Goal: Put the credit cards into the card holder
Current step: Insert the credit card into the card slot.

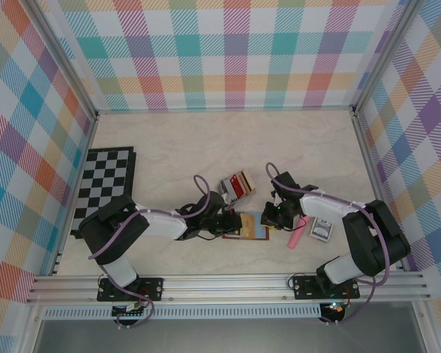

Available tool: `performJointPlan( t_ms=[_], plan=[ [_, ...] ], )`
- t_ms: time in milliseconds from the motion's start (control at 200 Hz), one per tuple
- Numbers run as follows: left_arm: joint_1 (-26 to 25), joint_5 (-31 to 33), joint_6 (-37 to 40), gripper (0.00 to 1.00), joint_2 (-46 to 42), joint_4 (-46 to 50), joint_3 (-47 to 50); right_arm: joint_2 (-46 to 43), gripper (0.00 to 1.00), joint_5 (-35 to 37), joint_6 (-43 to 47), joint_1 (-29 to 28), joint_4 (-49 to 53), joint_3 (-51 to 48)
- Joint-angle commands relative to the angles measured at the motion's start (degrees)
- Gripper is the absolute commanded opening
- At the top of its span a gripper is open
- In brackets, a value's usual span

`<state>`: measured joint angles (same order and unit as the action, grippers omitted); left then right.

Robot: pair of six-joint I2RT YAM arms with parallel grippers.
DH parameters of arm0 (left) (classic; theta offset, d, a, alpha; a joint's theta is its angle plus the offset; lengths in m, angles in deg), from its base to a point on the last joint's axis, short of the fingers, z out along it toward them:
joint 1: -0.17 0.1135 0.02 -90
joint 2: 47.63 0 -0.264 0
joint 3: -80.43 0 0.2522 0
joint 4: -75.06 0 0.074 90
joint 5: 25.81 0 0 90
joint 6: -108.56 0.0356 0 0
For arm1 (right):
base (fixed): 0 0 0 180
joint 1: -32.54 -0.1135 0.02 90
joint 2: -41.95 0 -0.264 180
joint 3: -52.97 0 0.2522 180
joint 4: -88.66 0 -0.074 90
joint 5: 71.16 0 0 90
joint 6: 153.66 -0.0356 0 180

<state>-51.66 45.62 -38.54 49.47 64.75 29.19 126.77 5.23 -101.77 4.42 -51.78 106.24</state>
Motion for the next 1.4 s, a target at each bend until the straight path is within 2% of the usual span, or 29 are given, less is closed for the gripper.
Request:
performJointPlan(
  t_ms=[0,145,245,630,810,945,1105,1400],
  plan=[
    [-1.0,-0.2,0.5,0.02,1.4,3.0,-1.7,2.9,0.18,3.9,0.9,-0.2,-0.4,-0.8],
    [-1.3,1.6,-5.5,0.03,5.0,-2.7,-2.6,2.7,0.18,3.6,0.6,-0.2,-0.5,-0.9],
    [-1.4,0.4,-7.1,0.05,7.5,-5.5,-3.8,2.4,0.18,3.6,0.7,-0.2,-0.3,-1.1],
    [-2.3,2.5,-4.2,0.26,5.7,2.0,-5.9,-0.2,0.22,5.4,0.6,-0.2,1.9,-0.4],
    [-2.3,4.8,-1.8,0.30,2.3,8.4,-6.0,-1.1,0.23,5.6,0.7,-0.1,2.7,0.3],
    [-2.4,5.6,-0.7,0.29,1.4,10.2,-6.3,-1.8,0.24,5.5,0.6,-0.2,2.8,0.4],
    [-2.4,3.6,0.0,0.25,4.1,9.2,-8.6,-1.9,0.24,3.8,0.5,-0.2,1.9,0.2],
    [-2.6,1.5,1.2,0.25,7.8,10.3,-12.5,-3.4,0.24,2.4,-0.2,-0.2,1.3,0.3]
  ],
)
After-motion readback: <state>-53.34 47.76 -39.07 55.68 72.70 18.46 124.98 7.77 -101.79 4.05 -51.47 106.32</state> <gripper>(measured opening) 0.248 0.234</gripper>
